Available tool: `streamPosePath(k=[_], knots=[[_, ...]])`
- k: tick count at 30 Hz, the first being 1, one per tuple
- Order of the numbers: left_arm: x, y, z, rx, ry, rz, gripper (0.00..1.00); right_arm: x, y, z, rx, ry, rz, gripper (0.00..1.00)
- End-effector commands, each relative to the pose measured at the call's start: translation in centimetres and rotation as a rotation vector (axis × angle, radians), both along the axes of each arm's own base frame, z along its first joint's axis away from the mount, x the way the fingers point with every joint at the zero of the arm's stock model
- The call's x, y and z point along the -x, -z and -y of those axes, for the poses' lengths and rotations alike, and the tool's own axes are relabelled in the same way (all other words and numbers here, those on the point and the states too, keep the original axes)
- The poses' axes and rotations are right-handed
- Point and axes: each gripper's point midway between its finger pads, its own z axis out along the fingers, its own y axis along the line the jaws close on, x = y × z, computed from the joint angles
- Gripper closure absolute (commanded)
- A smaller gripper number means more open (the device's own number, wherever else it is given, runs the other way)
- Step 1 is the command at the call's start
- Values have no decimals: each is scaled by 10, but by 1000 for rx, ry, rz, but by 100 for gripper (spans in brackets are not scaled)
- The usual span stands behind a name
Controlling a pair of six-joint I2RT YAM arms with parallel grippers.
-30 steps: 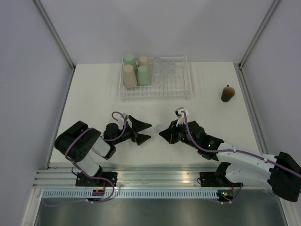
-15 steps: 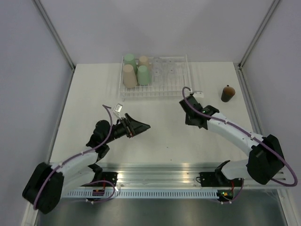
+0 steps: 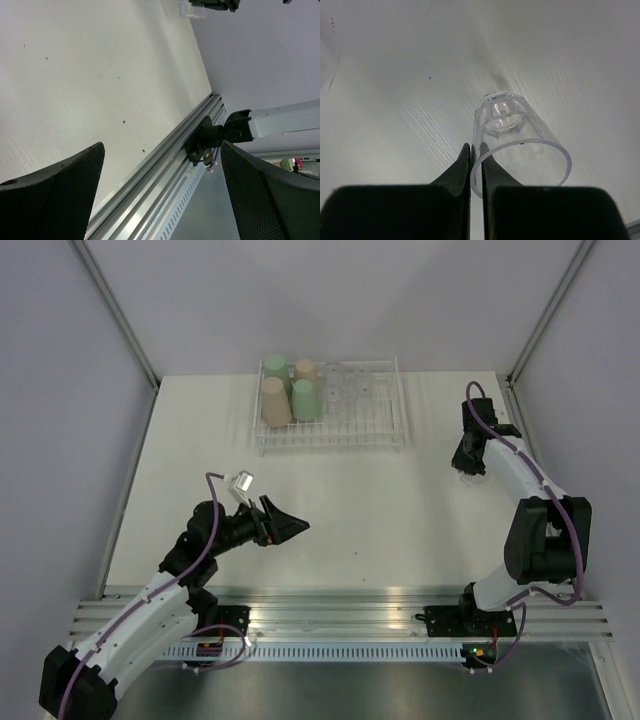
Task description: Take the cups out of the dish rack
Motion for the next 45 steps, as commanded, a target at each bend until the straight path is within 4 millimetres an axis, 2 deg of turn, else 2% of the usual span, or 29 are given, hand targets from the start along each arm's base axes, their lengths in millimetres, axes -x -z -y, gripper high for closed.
streamPosePath(k=[1,7,15,21,23,24,27,28,32,33,34,38,39,40,42,43,44,45], knots=[[6,3,-3,-31,17,35,0,-12,-14,24,-37,62,28,99],[9,5,-5,-42,18,40,0,-26,-3,52,-134,185,50,99],[9,7,-9,-43,0,40,0,-35,27,58,-157,198,-20,99],[10,9,-9,-47,0,33,0,-45,30,66,-164,216,-12,99],[9,9,-9,-48,0,34,0,-51,23,70,-155,224,27,99],[9,9,-9,-49,-4,35,0,-53,20,72,-156,228,39,95],[9,9,-9,-49,-3,33,0,-59,11,75,-167,229,67,89],[8,11,-9,-53,-4,31,0,-61,10,74,-169,226,70,82],[8,11,-9,-54,-4,28,0,-63,4,73,-174,213,87,71],[8,10,-9,-53,-4,31,0,-64,4,72,-178,210,87,58],[8,10,-9,-53,-4,29,0,-63,4,72,-180,210,88,54],[8,7,-8,-49,0,34,0,-60,-6,69,-187,200,104,52],[8,6,-8,-49,2,36,0,-61,-13,69,-185,200,134,51],[8,5,-8,-47,4,42,0,-60,-34,68,-179,189,194,50],[7,0,-7,-44,5,55,0,-56,-50,64,-176,171,255,48],[6,-4,-7,-41,2,65,0,-52,-77,61,-164,154,329,46],[5,-10,-8,-37,-2,84,0,-46,-81,54,-151,128,345,43],[4,-15,-8,-33,-7,99,0,-45,-94,50,-140,109,387,37]])
